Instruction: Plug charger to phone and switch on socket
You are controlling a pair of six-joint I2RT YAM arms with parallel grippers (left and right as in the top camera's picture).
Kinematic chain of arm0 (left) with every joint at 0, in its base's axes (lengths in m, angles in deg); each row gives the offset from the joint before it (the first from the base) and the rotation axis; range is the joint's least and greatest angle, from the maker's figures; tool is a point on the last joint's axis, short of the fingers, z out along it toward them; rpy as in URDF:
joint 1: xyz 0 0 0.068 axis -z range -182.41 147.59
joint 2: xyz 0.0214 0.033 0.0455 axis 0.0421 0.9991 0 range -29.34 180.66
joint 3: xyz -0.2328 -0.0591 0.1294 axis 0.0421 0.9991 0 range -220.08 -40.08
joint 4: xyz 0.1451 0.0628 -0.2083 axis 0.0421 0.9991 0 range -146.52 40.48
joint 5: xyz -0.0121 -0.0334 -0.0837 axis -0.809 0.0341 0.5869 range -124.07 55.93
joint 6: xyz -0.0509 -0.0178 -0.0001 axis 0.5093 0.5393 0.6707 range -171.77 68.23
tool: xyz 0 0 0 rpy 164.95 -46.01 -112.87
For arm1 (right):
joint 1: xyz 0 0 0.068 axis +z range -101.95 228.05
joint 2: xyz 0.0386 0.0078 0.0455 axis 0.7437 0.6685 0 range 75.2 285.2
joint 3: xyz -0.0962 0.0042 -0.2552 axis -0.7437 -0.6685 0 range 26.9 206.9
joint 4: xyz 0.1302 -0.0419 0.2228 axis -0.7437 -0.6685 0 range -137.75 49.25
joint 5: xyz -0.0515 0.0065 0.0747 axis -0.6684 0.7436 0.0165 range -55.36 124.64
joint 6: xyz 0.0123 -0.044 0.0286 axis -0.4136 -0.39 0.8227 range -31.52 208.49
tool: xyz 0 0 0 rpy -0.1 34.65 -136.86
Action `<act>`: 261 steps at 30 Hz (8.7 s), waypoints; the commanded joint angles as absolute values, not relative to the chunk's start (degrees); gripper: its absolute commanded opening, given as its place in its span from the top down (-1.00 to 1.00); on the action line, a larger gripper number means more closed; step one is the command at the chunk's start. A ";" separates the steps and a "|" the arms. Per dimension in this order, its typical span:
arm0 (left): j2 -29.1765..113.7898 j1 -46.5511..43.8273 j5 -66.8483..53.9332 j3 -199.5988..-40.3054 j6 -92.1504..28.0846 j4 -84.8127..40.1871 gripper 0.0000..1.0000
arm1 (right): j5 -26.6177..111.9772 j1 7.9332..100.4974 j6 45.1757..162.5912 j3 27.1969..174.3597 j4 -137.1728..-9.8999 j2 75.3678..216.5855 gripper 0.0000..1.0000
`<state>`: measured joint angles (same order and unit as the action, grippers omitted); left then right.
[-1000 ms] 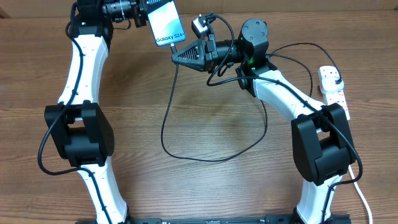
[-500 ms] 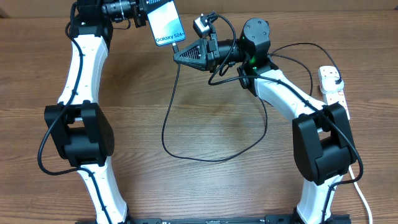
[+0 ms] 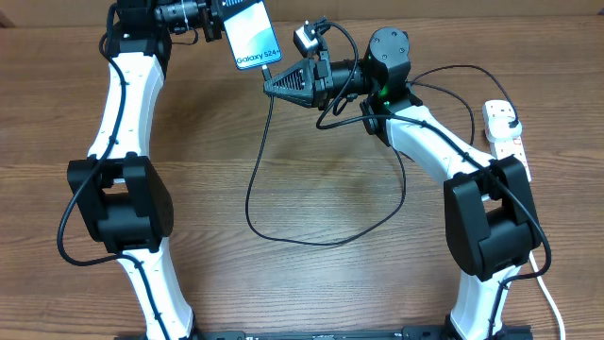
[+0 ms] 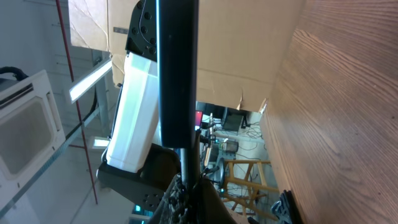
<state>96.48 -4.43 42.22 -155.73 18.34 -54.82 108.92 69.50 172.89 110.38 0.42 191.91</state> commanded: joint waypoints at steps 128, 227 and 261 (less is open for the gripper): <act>96.46 -5.48 43.25 -156.96 23.25 -55.26 0.91 | 104.13 71.08 175.73 111.26 9.51 193.90 0.93; 96.46 -5.70 42.92 -156.96 21.68 -55.48 0.91 | 104.72 71.23 175.53 111.26 9.09 193.90 0.93; 96.46 -4.61 45.47 -156.96 20.41 -55.48 0.91 | 103.67 71.17 175.75 111.26 9.09 193.90 0.93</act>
